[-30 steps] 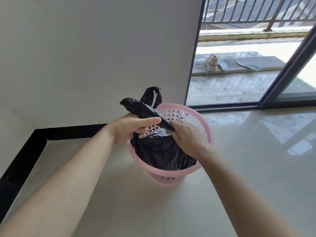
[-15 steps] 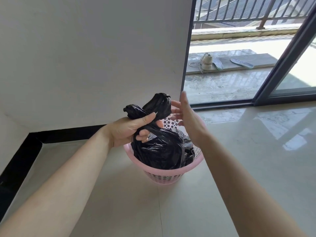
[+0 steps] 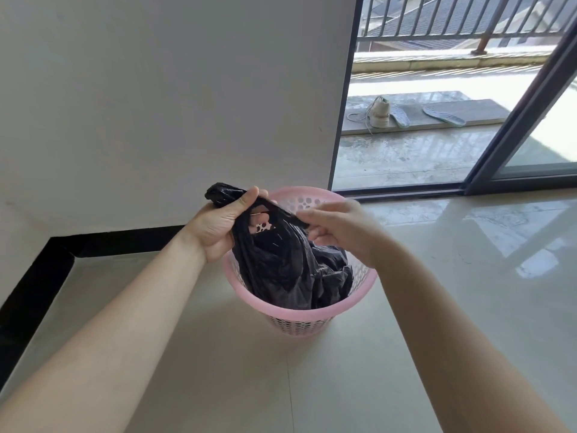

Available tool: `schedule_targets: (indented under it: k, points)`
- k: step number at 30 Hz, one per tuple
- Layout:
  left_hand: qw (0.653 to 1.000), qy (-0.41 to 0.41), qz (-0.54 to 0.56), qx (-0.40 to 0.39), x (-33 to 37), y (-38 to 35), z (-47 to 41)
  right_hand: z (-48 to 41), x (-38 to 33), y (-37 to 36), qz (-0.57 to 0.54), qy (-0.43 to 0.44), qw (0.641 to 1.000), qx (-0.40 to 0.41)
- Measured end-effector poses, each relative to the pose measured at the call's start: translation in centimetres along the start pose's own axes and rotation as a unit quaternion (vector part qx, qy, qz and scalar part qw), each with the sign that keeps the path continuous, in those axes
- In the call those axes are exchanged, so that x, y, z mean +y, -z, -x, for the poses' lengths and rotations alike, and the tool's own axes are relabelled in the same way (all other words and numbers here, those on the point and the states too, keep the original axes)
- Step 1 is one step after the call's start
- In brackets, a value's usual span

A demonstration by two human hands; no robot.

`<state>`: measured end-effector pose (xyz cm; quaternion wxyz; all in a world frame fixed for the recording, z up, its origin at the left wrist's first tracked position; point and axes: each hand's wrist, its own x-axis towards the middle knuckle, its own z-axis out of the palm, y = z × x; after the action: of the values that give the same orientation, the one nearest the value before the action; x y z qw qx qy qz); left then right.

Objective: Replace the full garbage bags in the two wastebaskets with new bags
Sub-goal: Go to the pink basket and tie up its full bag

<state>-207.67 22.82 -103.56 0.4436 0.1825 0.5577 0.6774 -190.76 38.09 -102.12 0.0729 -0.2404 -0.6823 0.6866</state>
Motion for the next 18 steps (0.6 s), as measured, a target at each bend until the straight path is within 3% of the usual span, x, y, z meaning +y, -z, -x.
schedule_targets:
  k: [2, 4, 8, 13, 18]
  points:
    - [0.999, -0.015, 0.008, 0.027, 0.1, 0.2, -0.1, 0.2, 0.6, -0.4, 0.133, -0.043, 0.990, -0.036]
    - [0.998, -0.031, 0.034, 0.040, 0.2, 0.3, -0.2, -0.1, 1.4, -1.1, 0.202, -0.024, 0.979, 0.002]
    - [0.999, -0.046, 0.013, -0.008, 0.9, 0.7, 0.4, -1.4, 2.6, -2.1, 0.208, 0.086, 0.967, 0.120]
    - [0.992, -0.017, -0.051, -0.114, 1.3, 0.5, 1.0, -2.4, 3.6, -3.0, 0.272, 0.139, 0.950, 0.070]
    - [0.994, -0.029, -0.097, -0.032, 1.2, 0.2, 0.3, -2.2, 3.4, -3.3, 0.266, 0.182, 0.923, 0.209]
